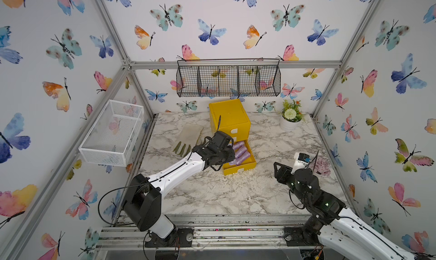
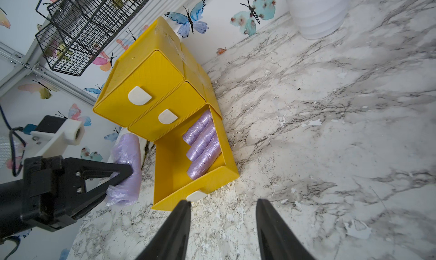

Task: Sort the rolls of trash bags by color and place them into the drawer
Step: Place the roll of trash bags in the drawer.

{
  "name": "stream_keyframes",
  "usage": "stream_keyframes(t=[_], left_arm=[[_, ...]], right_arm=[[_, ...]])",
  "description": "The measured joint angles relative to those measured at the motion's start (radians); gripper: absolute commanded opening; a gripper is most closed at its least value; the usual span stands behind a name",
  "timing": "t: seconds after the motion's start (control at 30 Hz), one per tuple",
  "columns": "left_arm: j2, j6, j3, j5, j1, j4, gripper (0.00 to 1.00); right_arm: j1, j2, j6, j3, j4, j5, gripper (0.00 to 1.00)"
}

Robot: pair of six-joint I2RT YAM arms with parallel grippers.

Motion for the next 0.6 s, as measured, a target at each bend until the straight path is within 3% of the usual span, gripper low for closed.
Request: stream_keyframes(t=[0.2,0.6], left_arm=[[0.06,-0.083,-0.008,-0.01,-0.003,0.063,0.07],[0.177,-0.113,0.002,-0.076,0.03,0.071,0.08]], right_arm=[[0.0,-0.015,0.0,-0.001,-0.031,0.013,0.5],[0.0,-0.087,-0.009,-0.01,-0.089,0.059,0.51]])
